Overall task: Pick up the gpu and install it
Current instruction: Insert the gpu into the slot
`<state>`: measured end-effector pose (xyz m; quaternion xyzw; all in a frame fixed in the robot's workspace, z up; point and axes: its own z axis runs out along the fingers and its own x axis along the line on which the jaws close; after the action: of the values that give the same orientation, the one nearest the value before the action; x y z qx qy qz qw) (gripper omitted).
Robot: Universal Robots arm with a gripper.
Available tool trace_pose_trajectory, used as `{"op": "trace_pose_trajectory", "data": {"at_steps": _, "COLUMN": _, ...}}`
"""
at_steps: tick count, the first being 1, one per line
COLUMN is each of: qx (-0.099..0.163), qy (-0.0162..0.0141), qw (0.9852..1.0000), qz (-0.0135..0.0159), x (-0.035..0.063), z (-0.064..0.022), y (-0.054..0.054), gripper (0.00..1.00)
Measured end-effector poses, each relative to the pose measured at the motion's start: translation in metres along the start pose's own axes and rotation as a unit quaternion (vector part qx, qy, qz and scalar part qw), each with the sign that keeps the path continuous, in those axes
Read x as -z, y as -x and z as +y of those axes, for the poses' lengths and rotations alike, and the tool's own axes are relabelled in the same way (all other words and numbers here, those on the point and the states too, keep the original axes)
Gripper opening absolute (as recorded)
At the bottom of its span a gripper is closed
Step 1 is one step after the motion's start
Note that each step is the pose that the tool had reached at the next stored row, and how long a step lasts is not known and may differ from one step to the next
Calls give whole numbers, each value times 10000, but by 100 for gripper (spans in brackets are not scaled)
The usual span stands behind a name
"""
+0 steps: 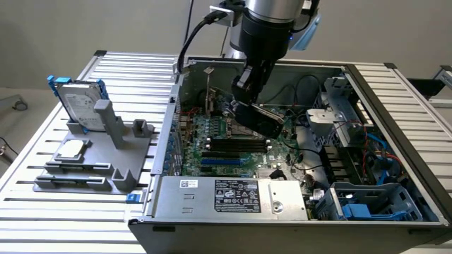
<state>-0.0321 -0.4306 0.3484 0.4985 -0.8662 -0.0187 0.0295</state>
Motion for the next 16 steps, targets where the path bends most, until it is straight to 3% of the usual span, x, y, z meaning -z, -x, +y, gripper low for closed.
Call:
{"op": "trace_pose_trajectory", "data": {"at_steps": 5, "qx": 451, "qy": -15, "qw": 9990, "qz": 28, "x": -5, "z": 0, "y": 0, "gripper": 26}}
{"op": "trace_pose_trajectory", "data": {"at_steps": 10, "qx": 902, "qy": -24, "qw": 9959, "qz": 43, "x": -9, "z": 0, "y": 0, "gripper": 26}}
{"op": "trace_pose_trajectory", "data": {"at_steps": 13, "qx": 1162, "qy": -25, "qw": 9932, "qz": 27, "x": -11, "z": -1, "y": 1, "gripper": 26}}
{"op": "trace_pose_trajectory", "data": {"at_steps": 16, "qx": 1388, "qy": -31, "qw": 9903, "qz": -12, "x": -14, "z": -1, "y": 1, "gripper": 26}}
